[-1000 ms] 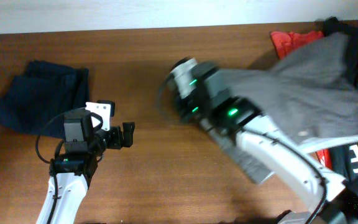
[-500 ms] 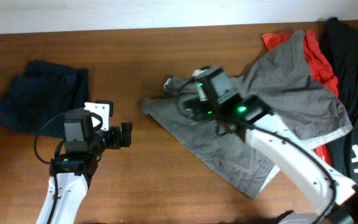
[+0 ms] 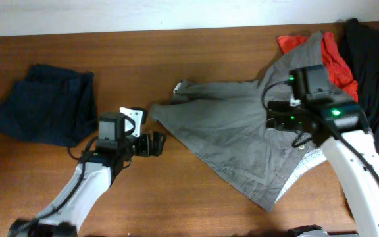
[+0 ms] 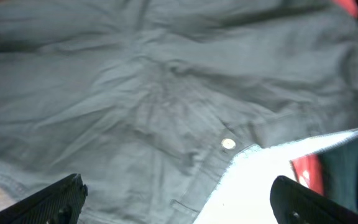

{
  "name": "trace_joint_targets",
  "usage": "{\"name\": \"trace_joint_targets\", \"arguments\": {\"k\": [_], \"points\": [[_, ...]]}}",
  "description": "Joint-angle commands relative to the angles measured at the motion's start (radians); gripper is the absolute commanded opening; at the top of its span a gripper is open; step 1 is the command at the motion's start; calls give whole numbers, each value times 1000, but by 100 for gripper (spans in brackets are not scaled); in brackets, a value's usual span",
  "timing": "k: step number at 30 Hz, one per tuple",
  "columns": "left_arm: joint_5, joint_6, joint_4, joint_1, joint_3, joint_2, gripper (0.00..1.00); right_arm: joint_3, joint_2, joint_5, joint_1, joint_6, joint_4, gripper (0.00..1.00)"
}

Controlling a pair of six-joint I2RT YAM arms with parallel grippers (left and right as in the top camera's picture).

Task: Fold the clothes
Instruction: 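Grasp the grey shorts with the right gripper and drag them leftward, then grasp the shorts' left edge with the left gripper and pull left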

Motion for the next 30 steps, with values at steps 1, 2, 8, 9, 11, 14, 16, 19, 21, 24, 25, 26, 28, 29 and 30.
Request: {"name": "trace_joint_targets", "arguments": {"k": [1,2,8,9,11,14,16,19,21,24,25,26,28,29,30], "points": [[92,-211,75,-21,11,102,99,13,-63,16,-55,7,-24,99],[96,-246,99,-26,11,127,99,13,-75,16,-68,4,-32,99],[96,-311,310,-57,11,236,77,13,-107,16,-109,4,-63,99],[96,-311,354,-63,11,253,71,13,-108,16,-112,5,-65,99],[93,-311,432,-74,11,277,62,13,-109,16,-113,4,-74,99],[93,-311,564,-93,11,307,22,13,-110,16,-113,4,-87,99],[89,-311,587,-93,12,309,1,13,-111,20,-113,4,-90,97],[89,-315,591,-85,21,302,1,13,-115,20,-119,4,-98,94],[78,-305,554,-51,59,270,1,13,-122,19,-138,4,-100,93],[78,-213,364,10,200,232,1,13,-129,20,-152,4,-103,93],[73,-168,282,28,267,230,0,13,-130,20,-152,4,-104,93],[58,-130,206,44,336,230,0,13,-133,19,-152,4,-104,93],[0,-44,65,75,489,237,0,13,-134,19,-152,4,-104,93],[-19,-6,22,89,558,241,0,13,-134,19,-152,4,-104,93],[-35,18,-6,103,614,248,0,13,-134,19,-152,4,-104,93]]}}
